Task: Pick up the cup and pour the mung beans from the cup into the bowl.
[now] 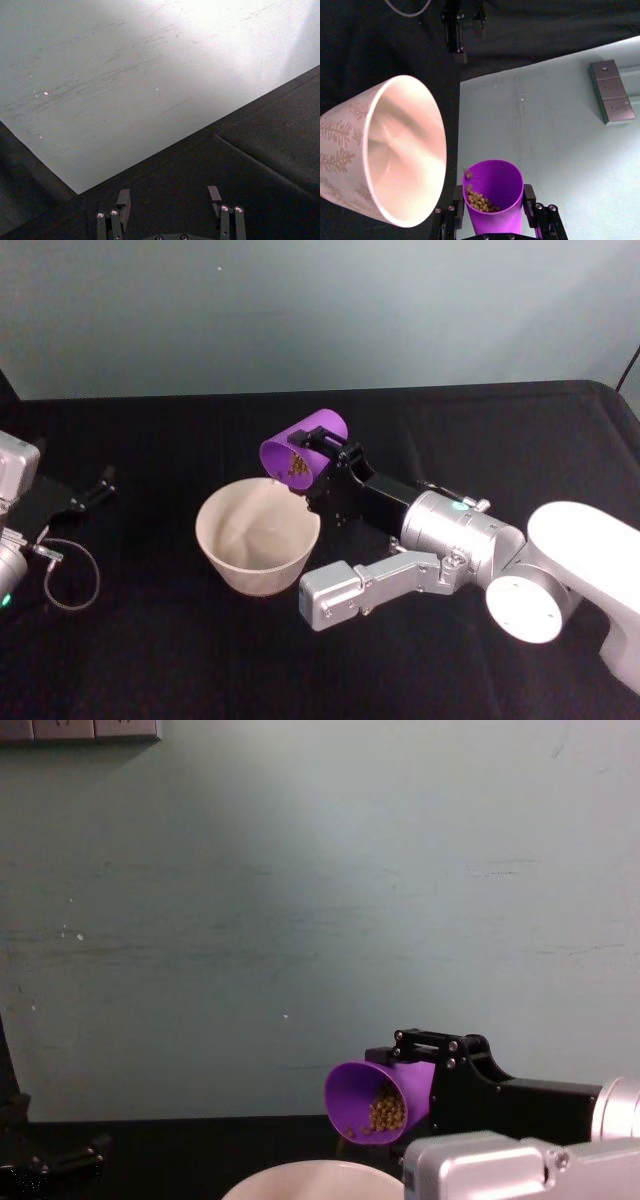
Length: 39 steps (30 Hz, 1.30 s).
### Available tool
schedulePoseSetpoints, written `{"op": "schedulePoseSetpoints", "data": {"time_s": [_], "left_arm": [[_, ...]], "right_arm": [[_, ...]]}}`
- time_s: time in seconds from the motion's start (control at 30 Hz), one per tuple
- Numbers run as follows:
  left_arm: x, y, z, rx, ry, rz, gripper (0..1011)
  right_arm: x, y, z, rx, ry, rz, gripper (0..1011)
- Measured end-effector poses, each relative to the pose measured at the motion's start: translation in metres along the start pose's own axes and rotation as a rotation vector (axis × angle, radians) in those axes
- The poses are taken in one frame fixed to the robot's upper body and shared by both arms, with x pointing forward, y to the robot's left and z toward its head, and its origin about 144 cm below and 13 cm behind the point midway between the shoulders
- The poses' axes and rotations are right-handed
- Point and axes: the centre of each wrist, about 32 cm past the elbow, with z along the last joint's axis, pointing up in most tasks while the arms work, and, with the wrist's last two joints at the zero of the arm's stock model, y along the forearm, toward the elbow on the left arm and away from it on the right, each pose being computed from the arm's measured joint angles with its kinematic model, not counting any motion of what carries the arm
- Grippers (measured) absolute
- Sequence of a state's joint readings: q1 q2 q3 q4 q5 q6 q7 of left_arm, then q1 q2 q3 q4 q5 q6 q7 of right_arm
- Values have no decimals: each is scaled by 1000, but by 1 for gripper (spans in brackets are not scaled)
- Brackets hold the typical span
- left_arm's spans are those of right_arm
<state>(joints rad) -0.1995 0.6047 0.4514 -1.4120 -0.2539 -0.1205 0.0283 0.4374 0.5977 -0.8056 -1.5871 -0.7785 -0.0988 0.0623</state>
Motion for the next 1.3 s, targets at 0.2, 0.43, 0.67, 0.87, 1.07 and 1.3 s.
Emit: {"op": "schedulePoseSetpoints", "data": {"time_s": [0.2, 0.43, 0.67, 0.87, 1.07, 1.3], "left_arm": [[0, 0, 0, 0, 0, 0, 1000], [0, 0, 0, 0, 0, 0, 1000], [0, 0, 0, 0, 0, 0, 1000], [0, 0, 0, 0, 0, 0, 1000], [0, 0, 0, 0, 0, 0, 1000], [0, 0, 0, 0, 0, 0, 1000]], "right_arm": [[-1, 0, 1, -10, -53, 4, 715], [-3, -1, 3, -15, -114, 4, 715], [-5, -1, 4, -21, -158, 1, 715], [-6, -1, 4, -25, -179, -4, 715], [-7, -1, 4, -30, -208, -9, 715], [-10, -1, 5, -33, -250, -17, 715]]}}
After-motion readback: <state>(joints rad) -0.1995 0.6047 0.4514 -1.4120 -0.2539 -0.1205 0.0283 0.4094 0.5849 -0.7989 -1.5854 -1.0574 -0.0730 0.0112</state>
